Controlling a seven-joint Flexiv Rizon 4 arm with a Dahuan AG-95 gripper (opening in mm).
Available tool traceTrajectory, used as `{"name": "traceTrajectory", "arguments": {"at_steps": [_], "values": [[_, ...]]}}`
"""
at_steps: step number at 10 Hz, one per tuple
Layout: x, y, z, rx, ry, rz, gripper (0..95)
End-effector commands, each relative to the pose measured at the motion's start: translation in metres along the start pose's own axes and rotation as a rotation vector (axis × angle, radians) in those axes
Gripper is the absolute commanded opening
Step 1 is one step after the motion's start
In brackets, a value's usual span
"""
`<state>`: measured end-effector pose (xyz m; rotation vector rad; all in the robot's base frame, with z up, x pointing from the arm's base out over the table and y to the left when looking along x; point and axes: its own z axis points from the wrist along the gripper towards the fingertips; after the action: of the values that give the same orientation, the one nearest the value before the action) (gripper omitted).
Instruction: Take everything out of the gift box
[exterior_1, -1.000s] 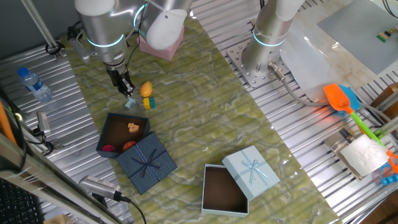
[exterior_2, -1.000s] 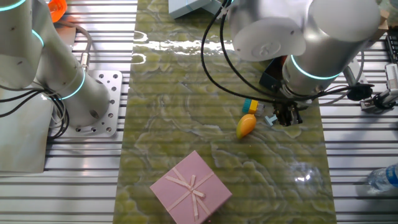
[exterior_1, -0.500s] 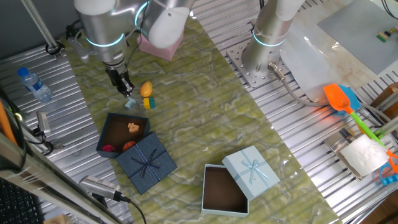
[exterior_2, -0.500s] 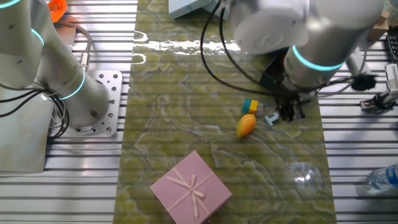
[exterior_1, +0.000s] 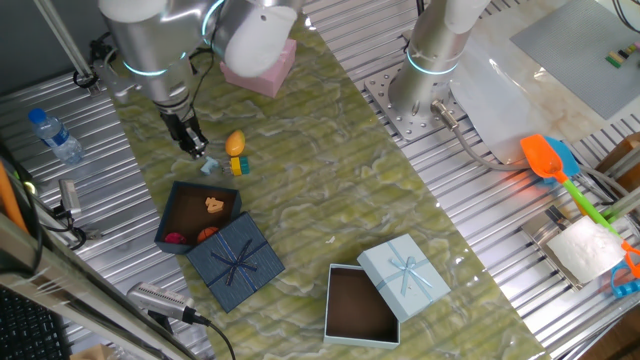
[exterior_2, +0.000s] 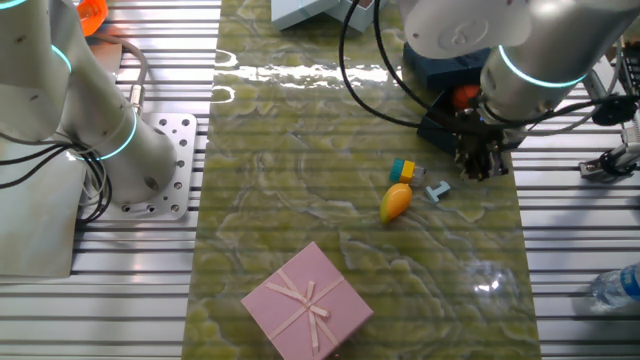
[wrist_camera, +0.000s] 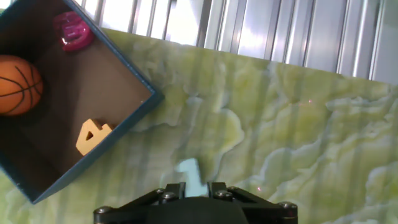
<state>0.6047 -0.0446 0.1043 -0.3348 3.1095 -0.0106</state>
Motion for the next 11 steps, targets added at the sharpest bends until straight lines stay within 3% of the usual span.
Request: {"name": "traceTrajectory", "arguments": {"at_steps": [1,5,11], "values": [[-0.014,0.008,-0.006,-0.010,-0.006,0.003,19.0],[-0.023,0.040,-0.009,-0.007,-0.017,0.042,19.0],[-0.034,0.066,0.000,-0.012,-0.021,0.068,19.0]]}}
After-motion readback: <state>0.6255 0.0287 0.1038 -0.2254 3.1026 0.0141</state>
